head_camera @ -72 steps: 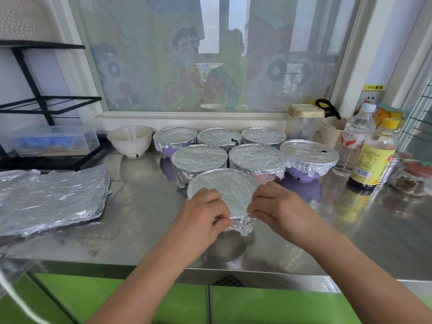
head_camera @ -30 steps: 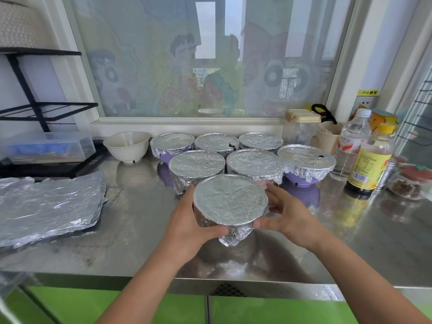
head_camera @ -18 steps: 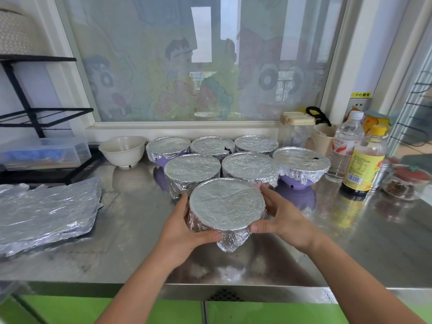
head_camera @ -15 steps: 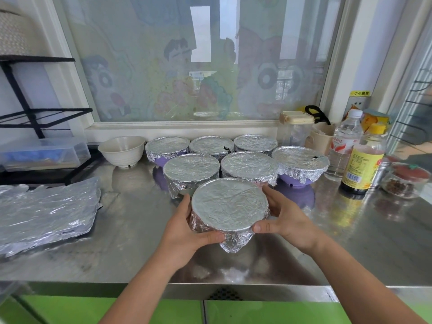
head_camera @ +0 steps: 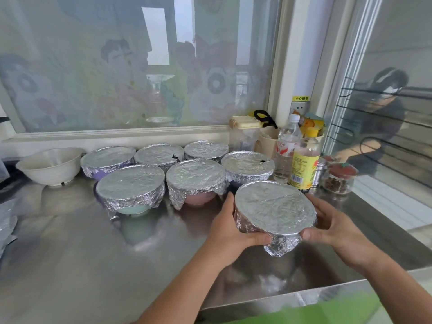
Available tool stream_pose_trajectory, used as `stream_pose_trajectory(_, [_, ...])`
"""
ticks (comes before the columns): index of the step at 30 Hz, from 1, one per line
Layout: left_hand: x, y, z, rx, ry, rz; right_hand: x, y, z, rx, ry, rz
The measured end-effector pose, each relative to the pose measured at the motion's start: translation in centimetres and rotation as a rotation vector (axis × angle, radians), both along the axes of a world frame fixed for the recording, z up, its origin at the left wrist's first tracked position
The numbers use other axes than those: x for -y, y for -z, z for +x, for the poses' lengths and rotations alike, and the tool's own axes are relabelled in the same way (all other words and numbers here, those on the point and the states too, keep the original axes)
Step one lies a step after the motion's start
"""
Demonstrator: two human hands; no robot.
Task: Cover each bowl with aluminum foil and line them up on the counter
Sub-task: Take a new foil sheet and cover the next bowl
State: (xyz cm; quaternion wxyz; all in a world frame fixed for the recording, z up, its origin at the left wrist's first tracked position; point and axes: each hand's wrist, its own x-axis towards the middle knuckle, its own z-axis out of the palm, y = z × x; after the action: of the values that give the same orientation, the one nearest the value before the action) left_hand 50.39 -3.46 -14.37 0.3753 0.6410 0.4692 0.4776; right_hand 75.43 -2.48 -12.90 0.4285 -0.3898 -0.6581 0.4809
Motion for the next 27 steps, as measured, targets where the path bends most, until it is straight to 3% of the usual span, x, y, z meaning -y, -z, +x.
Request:
stream_pose_trajectory(7, [-4.3,-0.3,5.2,0.028,0.086,0.01,-3.4,0.1,3.7,0.018,0.021,0.009])
stream_pose_trajectory(16, [-6.3,0.6,2.6,0.097,0.285,-0.113,-4.1,1.2,3.6,0.066,0.117,-0.006])
stream_pose_trajectory(27, [-6.4,1.2,3.4,0.107,0.222,-0.105,-4.3,1.2,3.4,0.138,0.127,0.004])
